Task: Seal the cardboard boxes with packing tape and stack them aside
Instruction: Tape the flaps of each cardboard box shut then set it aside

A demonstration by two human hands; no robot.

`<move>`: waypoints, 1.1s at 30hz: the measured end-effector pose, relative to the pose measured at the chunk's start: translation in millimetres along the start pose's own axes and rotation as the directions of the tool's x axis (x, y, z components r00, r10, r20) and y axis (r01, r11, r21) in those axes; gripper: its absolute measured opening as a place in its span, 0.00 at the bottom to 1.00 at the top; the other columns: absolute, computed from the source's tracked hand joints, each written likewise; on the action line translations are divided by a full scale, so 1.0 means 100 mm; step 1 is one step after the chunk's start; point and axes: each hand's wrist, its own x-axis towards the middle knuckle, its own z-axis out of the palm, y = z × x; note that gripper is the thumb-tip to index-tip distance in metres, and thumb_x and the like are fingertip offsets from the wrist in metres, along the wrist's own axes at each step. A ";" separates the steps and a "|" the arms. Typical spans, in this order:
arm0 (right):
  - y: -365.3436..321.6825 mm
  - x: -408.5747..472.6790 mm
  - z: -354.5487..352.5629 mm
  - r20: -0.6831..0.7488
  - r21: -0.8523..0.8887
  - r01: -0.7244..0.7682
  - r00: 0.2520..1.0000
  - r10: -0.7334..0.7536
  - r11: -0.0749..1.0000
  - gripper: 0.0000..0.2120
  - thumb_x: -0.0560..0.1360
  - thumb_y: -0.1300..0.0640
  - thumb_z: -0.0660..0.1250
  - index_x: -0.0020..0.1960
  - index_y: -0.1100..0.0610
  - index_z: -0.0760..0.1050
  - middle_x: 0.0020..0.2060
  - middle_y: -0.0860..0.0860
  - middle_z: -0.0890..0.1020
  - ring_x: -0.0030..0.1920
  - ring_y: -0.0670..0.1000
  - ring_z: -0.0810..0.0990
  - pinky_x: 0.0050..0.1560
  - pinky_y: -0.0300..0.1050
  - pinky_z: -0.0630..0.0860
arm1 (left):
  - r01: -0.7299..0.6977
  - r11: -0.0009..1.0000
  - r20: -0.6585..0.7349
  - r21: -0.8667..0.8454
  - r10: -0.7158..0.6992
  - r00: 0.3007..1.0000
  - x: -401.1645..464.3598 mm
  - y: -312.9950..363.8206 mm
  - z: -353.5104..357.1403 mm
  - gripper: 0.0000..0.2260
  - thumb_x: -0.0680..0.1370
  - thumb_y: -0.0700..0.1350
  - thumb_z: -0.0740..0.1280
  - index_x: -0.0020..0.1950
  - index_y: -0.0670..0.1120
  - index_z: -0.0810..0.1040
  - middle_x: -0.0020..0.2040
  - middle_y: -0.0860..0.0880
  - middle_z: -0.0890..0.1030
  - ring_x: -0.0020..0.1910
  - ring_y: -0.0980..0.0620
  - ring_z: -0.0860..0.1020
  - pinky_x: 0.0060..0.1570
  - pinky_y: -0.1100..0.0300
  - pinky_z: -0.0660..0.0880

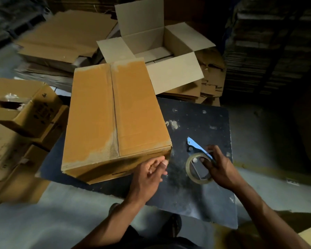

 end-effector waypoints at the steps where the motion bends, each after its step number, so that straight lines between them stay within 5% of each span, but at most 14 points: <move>1: -0.12 -0.08 -0.03 -0.008 0.011 0.056 0.998 -0.056 0.998 0.15 0.80 0.53 0.70 0.64 0.48 0.70 0.53 0.42 0.81 0.47 0.39 0.80 0.49 0.43 0.76 | 0.144 0.982 0.073 -0.122 -0.136 0.988 -0.01 0.04 0.04 0.18 0.82 0.56 0.67 0.66 0.46 0.81 0.56 0.51 0.87 0.51 0.55 0.86 0.52 0.54 0.83; 5: -0.61 -0.28 0.01 0.069 -0.275 0.310 0.951 -0.303 0.910 0.26 0.79 0.40 0.60 0.75 0.44 0.63 0.59 0.46 0.72 0.48 0.50 0.78 0.39 0.52 0.80 | 0.383 0.825 0.236 -0.415 -0.309 0.921 -0.02 0.23 -0.01 0.32 0.77 0.72 0.62 0.68 0.49 0.78 0.64 0.50 0.84 0.62 0.54 0.82 0.65 0.52 0.76; 9: -1.08 -0.22 0.15 0.162 -0.453 0.478 0.874 -0.457 0.753 0.34 0.81 0.30 0.39 0.79 0.46 0.62 0.58 0.53 0.72 0.44 0.54 0.77 0.35 0.49 0.76 | 0.361 0.751 0.184 -0.552 -0.312 0.932 -0.12 0.48 -0.35 0.31 0.76 0.67 0.65 0.70 0.47 0.79 0.64 0.47 0.84 0.65 0.48 0.81 0.72 0.45 0.70; 11: -1.30 -0.11 0.20 0.256 -0.482 0.543 0.838 -0.482 0.688 0.36 0.80 0.29 0.36 0.82 0.44 0.53 0.57 0.53 0.72 0.41 0.55 0.77 0.38 0.49 0.76 | 0.321 0.725 0.108 -0.610 -0.325 0.940 -0.21 0.52 -0.53 0.28 0.75 0.62 0.67 0.69 0.47 0.79 0.63 0.46 0.84 0.64 0.46 0.82 0.72 0.43 0.70; 15: -1.85 0.08 0.34 0.410 -0.397 0.647 0.759 -0.505 0.651 0.45 0.78 0.32 0.60 0.82 0.40 0.35 0.55 0.49 0.72 0.42 0.56 0.78 0.41 0.53 0.78 | 0.316 0.522 0.066 -0.793 -0.441 0.895 -0.36 0.55 -0.89 0.21 0.80 0.56 0.64 0.66 0.44 0.81 0.59 0.44 0.86 0.63 0.45 0.82 0.66 0.46 0.72; 20: -2.54 0.19 0.66 0.400 -0.220 0.692 0.707 -0.583 0.688 0.48 0.73 0.33 0.70 0.82 0.35 0.42 0.55 0.46 0.76 0.45 0.59 0.80 0.41 0.57 0.79 | 0.199 0.323 -0.018 -0.925 -0.562 0.827 -0.37 0.51 -1.40 0.16 0.79 0.56 0.70 0.58 0.45 0.83 0.52 0.44 0.88 0.56 0.48 0.82 0.49 0.54 0.76; 22: -2.78 0.21 0.78 0.403 -0.199 0.728 0.671 -0.622 0.656 0.47 0.74 0.34 0.70 0.81 0.34 0.43 0.57 0.45 0.75 0.47 0.59 0.80 0.41 0.57 0.79 | 0.171 0.354 -0.070 -0.919 -0.575 0.815 -0.38 0.47 -1.65 0.06 0.81 0.45 0.69 0.54 0.44 0.83 0.52 0.42 0.87 0.50 0.49 0.83 0.44 0.56 0.76; 25: -3.06 0.24 0.97 0.478 -0.251 0.781 0.614 -0.628 0.572 0.43 0.77 0.37 0.69 0.81 0.33 0.44 0.59 0.46 0.73 0.48 0.58 0.81 0.42 0.57 0.80 | 0.116 0.517 -0.248 -0.848 -0.581 0.775 -0.42 0.36 -2.05 0.06 0.82 0.35 0.66 0.54 0.41 0.82 0.42 0.41 0.87 0.41 0.47 0.86 0.40 0.56 0.79; 28: -3.21 0.30 1.13 0.586 -0.284 0.838 0.536 -0.607 0.466 0.32 0.80 0.37 0.66 0.79 0.31 0.55 0.61 0.46 0.71 0.48 0.54 0.81 0.44 0.51 0.80 | 0.083 0.633 -0.391 -0.770 -0.571 0.722 -0.48 0.18 -2.32 0.02 0.81 0.38 0.70 0.52 0.41 0.82 0.41 0.42 0.87 0.38 0.47 0.87 0.40 0.53 0.81; 33: -3.09 0.49 1.09 0.695 -0.324 0.826 0.539 -0.477 0.461 0.30 0.78 0.35 0.67 0.77 0.27 0.59 0.54 0.44 0.73 0.46 0.48 0.78 0.43 0.45 0.78 | 0.013 0.613 -0.452 -0.790 -0.597 0.663 -0.47 -0.24 -2.56 0.07 0.80 0.40 0.72 0.55 0.37 0.82 0.48 0.40 0.87 0.42 0.47 0.88 0.38 0.58 0.83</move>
